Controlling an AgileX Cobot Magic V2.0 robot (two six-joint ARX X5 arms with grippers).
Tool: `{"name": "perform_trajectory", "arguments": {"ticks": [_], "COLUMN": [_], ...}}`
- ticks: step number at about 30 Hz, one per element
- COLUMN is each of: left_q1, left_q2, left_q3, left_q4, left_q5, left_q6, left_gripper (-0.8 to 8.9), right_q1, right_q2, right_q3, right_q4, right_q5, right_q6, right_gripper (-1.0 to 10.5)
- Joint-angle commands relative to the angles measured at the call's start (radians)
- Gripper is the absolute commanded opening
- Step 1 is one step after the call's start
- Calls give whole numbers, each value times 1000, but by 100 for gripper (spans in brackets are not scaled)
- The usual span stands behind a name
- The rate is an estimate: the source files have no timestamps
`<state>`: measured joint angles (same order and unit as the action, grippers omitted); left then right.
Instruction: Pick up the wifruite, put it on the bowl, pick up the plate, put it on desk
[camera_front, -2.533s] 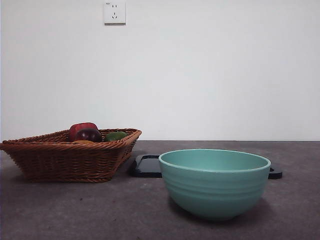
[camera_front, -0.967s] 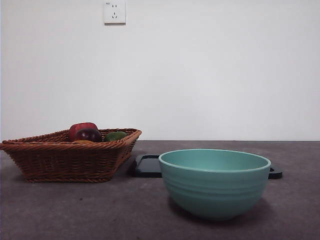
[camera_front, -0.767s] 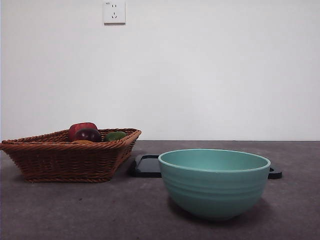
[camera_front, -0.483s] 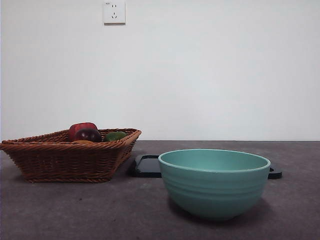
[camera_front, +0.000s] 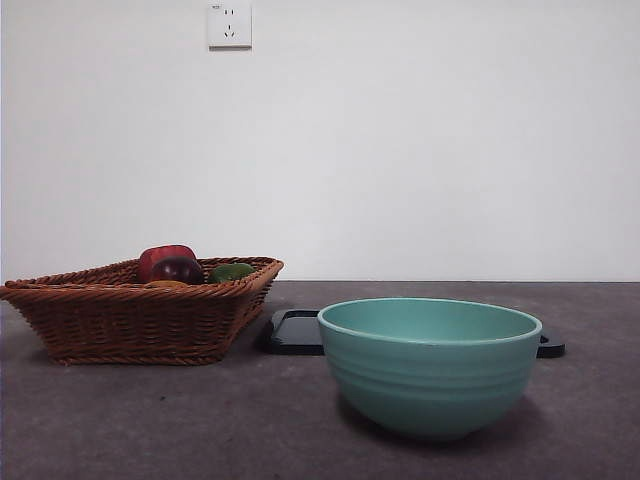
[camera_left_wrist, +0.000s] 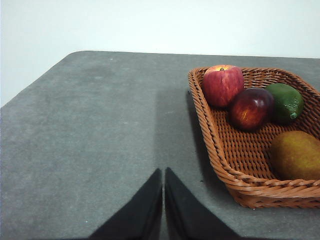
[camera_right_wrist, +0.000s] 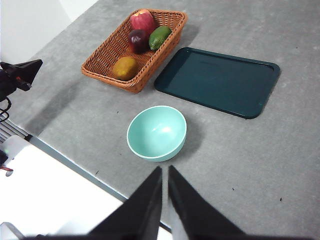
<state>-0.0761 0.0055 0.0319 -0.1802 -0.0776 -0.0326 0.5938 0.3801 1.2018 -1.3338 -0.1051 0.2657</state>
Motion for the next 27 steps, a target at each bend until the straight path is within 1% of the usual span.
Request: {"name": "perform_trajectory", "arguments": {"ticks": [1, 16, 17, 18, 20, 23, 24, 25, 27], "left_q1": [1, 1, 1, 1, 1, 1, 1, 1, 1], "left_q2": [-2, -2, -2, -2, -2, -2, -2, -2, -2], "left_q3": [-20, -20, -20, -20, -20, -20, -20, -20, -20], "left_q4": [-6, -6, -6, -6, -6, -6, -6, -6, -6], "left_q5": [-4, -4, -4, -4, -4, -4, -4, -4, -4], "left_q6": [18, 18, 18, 18, 18, 18, 18, 18, 18], "left_gripper": [6, 6, 6, 6, 6, 6, 6, 6, 6], "right_q1": [6, 3, -12, -37, -99, -222, -267, -305, -389], "right_q2": [2, 2, 1, -2, -11, -60, -84, -106, -163], "right_q3": [16, 16, 15, 14, -7, -128, -189, -249, -402], "right_q4": [-35, -34, -34, -24, 60, 309, 397, 473, 644], "right_q5": [1, 2, 5, 24, 56, 69, 69, 69, 68], "right_q6": [-11, -12, -34, -103, -194, -307, -330, -338, -335], "right_gripper": [14, 14, 14, 14, 14, 14, 14, 14, 14]}}
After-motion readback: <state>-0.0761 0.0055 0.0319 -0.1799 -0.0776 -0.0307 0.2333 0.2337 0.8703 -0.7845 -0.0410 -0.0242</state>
